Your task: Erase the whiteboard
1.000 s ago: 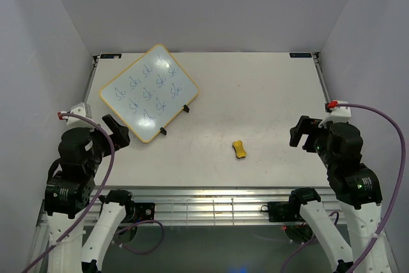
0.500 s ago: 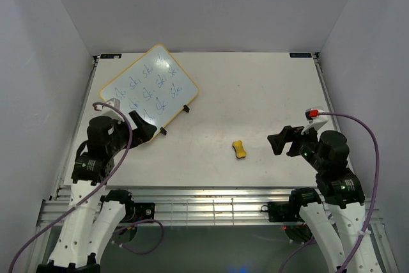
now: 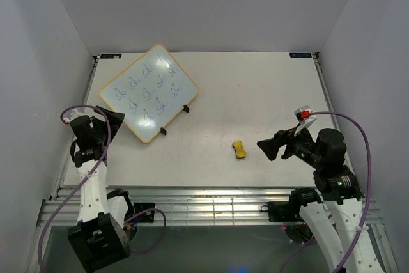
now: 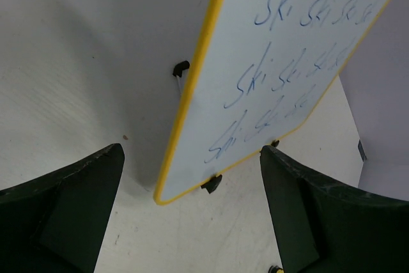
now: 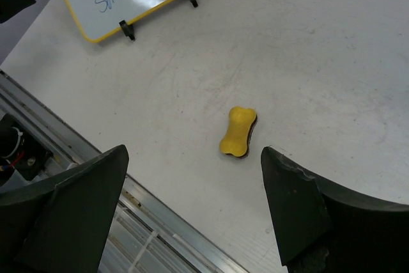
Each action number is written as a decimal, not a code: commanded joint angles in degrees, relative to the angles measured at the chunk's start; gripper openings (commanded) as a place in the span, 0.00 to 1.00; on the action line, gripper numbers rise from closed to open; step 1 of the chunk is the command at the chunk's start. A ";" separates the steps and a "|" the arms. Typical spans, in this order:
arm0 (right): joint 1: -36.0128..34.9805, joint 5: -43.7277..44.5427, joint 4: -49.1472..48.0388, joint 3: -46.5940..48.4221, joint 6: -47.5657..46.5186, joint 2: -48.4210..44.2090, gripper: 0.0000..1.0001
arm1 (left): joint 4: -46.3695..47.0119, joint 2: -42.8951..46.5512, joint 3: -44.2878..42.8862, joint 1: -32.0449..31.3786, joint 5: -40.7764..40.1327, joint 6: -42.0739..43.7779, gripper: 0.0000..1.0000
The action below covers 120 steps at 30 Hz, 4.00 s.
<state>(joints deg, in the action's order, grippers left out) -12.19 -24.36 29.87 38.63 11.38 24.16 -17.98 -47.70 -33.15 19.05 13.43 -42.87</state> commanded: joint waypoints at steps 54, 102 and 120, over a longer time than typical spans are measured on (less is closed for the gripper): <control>-0.73 -11.06 -1.30 1.36 -4.87 -0.78 0.90 | 78.18 -44.58 14.78 4.33 33.68 -4.06 0.34; -0.65 6.44 -19.58 -4.79 15.09 6.24 0.90 | 44.37 -15.86 -9.05 -13.69 35.62 -11.88 0.00; -28.59 34.19 -0.86 8.82 7.52 47.79 0.91 | -11.81 6.22 -13.70 -13.86 28.49 7.98 0.00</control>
<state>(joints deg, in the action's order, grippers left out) -37.54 3.03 29.71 44.12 17.61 67.55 -28.99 -44.21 -40.99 5.15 37.69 -37.76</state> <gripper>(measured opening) 0.915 0.144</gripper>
